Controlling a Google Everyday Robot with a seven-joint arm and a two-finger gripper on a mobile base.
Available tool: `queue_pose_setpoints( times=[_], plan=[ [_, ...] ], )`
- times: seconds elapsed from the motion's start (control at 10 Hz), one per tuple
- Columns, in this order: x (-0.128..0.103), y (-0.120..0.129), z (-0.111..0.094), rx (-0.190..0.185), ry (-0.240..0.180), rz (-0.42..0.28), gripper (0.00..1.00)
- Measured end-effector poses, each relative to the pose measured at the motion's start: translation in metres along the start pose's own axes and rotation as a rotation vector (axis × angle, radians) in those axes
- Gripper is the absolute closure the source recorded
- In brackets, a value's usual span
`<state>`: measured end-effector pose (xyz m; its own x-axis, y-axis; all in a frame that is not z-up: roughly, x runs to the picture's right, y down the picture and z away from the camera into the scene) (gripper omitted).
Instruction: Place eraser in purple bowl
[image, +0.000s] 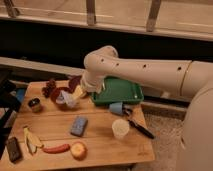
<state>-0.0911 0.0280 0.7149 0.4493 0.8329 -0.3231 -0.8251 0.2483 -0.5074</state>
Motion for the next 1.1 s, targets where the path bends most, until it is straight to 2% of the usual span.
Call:
queue_pose_setpoints(
  times=[0.4,0.5,0.7,0.9,1.1],
  plan=[
    [-0.031,0.057,0.037,-0.054,0.027,-0.109,0.2],
    [-0.041,0.08,0.049,-0.069,0.04,-0.155,0.2],
    [-0.048,0.123,0.065,-0.111,0.052,-0.24,0.2],
    [-0.044,0.155,0.073,-0.144,0.067,-0.324,0.2],
    [-0.042,0.158,0.074,-0.147,0.07,-0.338,0.2]
  ],
)
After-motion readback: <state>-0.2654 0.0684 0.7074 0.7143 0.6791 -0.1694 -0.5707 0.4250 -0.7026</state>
